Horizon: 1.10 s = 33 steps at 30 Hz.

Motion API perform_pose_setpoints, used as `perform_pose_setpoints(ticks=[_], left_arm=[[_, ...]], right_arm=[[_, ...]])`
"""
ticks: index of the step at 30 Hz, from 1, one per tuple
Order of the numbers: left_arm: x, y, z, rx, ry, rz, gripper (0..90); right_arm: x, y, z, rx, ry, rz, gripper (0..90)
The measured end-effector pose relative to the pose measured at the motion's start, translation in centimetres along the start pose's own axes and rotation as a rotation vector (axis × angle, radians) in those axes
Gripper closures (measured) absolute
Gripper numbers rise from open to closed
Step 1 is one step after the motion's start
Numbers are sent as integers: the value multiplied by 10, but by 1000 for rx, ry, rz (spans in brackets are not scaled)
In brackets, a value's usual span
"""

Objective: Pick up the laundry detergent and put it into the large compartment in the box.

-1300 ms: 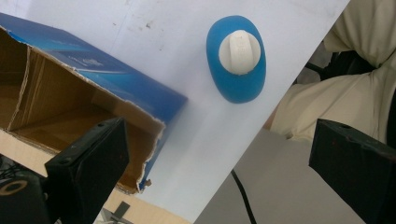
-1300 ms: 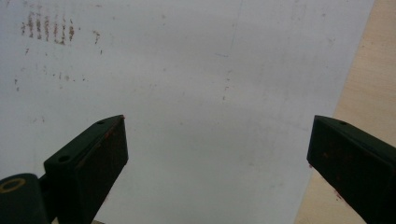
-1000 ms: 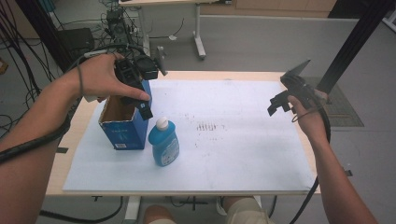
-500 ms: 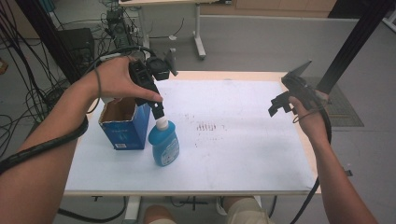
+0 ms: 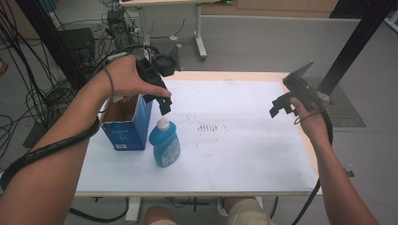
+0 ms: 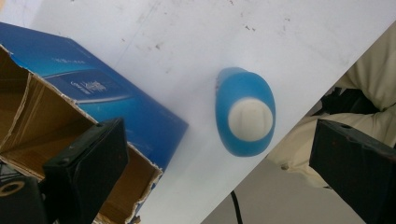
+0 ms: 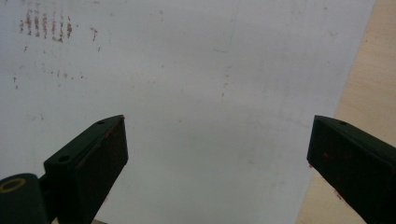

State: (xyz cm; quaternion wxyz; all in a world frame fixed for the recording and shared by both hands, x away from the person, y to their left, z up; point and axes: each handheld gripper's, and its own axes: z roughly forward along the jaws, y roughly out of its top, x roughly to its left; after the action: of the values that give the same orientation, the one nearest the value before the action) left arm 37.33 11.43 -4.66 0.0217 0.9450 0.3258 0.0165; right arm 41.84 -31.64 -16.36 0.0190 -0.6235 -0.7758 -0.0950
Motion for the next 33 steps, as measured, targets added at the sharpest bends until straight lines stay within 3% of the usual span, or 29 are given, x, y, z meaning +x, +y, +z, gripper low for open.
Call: perform_pose_setpoints(ticks=[19, 33], left_arm=[[-1, 5, 12, 3, -29, -27, 51], [-2, 0, 36, -7, -52, -44, 52]], right_arm=[[0, -2, -1, -4, 4, 2, 52], [-1, -3, -1, -4, 4, 2, 52]])
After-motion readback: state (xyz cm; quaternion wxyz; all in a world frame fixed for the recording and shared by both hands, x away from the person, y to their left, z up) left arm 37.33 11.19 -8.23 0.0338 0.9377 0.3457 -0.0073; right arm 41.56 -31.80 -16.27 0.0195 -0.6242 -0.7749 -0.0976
